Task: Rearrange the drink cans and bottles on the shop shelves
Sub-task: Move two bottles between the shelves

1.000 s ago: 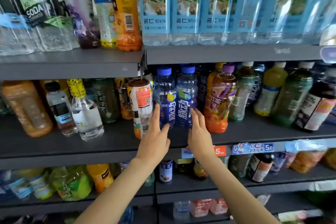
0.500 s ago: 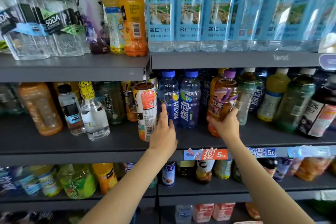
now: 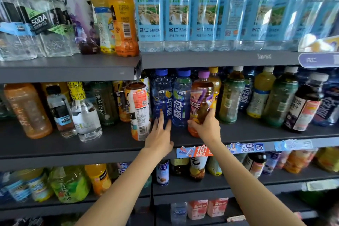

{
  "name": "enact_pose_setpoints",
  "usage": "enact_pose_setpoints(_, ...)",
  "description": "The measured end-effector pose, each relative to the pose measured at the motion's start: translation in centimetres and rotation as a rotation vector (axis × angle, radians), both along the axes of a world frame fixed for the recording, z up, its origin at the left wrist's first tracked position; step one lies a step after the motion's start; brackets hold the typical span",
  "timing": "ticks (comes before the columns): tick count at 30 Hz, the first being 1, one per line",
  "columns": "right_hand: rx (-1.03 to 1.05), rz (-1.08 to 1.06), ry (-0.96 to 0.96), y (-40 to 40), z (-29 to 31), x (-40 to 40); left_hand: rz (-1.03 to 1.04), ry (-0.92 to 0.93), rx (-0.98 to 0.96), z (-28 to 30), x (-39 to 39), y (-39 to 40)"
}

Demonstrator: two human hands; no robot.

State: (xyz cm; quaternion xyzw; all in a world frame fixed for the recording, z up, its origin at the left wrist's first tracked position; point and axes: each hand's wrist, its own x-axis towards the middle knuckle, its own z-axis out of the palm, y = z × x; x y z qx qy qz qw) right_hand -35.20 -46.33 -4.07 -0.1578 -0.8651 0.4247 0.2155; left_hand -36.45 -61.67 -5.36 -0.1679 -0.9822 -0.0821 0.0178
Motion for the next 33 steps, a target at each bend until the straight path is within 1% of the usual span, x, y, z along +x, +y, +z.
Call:
enact_pose_setpoints(4, 0.006, 0.011, -0.020, -0.6, 0.6, -1.1, 0.006, 0.009, 0.020, 0.2, 0.2, -1.1)
enact_pose_setpoints(12, 0.020, -0.010, -0.022, -0.7, 0.3, -2.0, 0.015, 0.011, 0.099, 0.2, 0.1, -0.1)
enact_pose_setpoints(15, 0.002, 0.004, -0.007, -0.7, 0.2, -1.7, -0.036, 0.024, 0.127, 0.1, 0.8, 0.7)
enact_pose_setpoints(17, 0.022, 0.073, 0.021, -0.2, 0.0, -1.3, -0.086, 0.067, 0.145, 0.1, 1.5, 0.7)
enact_pose_setpoints(21, 0.044, 0.214, 0.062, 0.9, -0.6, -0.1, -0.144, 0.222, 0.206, 0.0, 3.0, -1.8)
enact_pose_setpoints(23, 0.049, 0.234, 0.118, 0.9, -0.7, 0.8, -0.135, 0.310, 0.257, 0.1, 3.8, -3.9)
enact_pose_setpoints(25, 0.105, 0.285, 0.199, 0.2, -0.7, 2.0, -0.132, 0.420, 0.310, 0.6, 4.4, -6.2)
enact_pose_setpoints(29, 0.220, 0.467, 0.402, -3.3, 0.2, 4.7, -0.136, 0.703, 0.407, 2.4, 5.0, -10.4)
enact_pose_setpoints(31, 0.205, 0.555, 0.509, -6.0, 2.0, 5.8, -0.133, 0.816, 0.474, 3.6, 5.1, -12.5)
enact_pose_setpoints(33, 0.160, 0.634, 0.590, -9.0, 4.6, 6.7, -0.104, 0.909, 0.499, 4.8, 5.4, -15.0)
